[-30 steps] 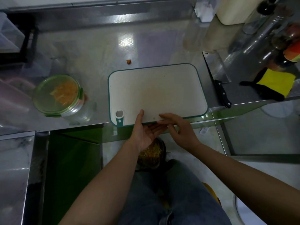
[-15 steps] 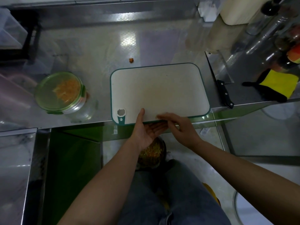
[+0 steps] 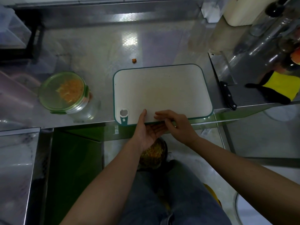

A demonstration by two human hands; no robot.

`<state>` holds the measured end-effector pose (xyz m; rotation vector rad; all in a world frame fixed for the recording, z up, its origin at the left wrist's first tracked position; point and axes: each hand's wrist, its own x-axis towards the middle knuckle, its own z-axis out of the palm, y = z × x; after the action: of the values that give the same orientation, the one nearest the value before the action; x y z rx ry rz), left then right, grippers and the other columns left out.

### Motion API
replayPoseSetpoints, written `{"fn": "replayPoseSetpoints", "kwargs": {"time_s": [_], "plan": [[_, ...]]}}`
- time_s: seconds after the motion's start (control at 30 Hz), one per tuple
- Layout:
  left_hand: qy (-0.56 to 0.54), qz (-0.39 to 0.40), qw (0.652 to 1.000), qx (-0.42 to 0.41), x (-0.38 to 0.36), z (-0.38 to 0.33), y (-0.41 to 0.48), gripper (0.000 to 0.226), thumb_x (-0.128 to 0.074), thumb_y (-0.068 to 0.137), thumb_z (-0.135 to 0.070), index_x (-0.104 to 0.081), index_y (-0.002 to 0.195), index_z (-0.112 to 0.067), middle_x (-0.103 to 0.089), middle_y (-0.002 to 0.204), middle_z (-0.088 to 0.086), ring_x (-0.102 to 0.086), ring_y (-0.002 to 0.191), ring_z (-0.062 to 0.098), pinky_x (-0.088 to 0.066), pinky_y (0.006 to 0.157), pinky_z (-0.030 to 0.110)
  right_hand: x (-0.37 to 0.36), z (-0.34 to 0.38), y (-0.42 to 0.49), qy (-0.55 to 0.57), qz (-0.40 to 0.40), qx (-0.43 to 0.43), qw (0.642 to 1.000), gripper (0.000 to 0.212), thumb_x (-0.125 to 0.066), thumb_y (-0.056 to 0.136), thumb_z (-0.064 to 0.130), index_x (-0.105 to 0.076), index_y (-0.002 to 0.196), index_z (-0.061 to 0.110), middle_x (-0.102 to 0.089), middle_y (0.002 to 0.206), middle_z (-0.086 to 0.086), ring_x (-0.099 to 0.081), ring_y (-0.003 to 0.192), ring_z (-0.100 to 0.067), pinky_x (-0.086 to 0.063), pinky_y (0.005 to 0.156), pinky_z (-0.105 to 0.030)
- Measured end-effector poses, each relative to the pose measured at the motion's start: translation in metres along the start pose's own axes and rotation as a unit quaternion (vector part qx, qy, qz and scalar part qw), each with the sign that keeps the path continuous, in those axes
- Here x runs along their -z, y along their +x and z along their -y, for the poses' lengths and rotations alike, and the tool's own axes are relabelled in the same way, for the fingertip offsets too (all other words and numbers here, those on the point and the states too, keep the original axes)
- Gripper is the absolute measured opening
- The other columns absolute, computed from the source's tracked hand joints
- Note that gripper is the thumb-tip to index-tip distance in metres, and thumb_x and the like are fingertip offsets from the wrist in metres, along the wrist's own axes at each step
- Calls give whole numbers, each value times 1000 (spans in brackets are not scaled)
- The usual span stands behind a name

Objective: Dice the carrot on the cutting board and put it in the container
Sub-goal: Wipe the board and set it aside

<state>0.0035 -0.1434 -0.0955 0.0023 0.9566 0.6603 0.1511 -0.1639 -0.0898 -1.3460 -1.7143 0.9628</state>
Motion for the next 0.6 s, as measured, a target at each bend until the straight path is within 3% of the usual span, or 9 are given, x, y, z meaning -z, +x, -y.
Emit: {"fn": "replayPoseSetpoints", "kwargs": {"time_s": [0.2, 0.37, 0.6], "plan": [[-12, -4, 1000, 4, 0, 0, 0, 69, -52, 89, -55, -55, 125, 5, -70, 99, 23, -71, 86, 31, -59, 69, 36, 1, 2, -4, 34, -35, -31, 998, 28, -46, 93, -4, -62, 114, 7, -73, 97, -7, -71, 88, -9, -56, 77, -22], [0, 3, 1000, 3, 4, 0, 1, 70, -53, 89, -54, -52, 126, 6, -65, 114, 28, -67, 102, 35, -52, 93, 42, 5, 1, 3, 2, -74, -28, 997, 29, -48, 91, 1, -63, 114, 6, -72, 100, -3, -68, 94, -4, -53, 77, -16], [11, -12, 1000, -4, 3, -1, -1, 66, -52, 91, -52, -55, 125, 5, -67, 111, 25, -69, 94, 32, -57, 85, 38, 3, -1, -4, 18, -50, -43, 998, 25, -48, 90, -7, -66, 105, 3, -72, 96, -7, -71, 88, -8, -57, 79, -25]]}}
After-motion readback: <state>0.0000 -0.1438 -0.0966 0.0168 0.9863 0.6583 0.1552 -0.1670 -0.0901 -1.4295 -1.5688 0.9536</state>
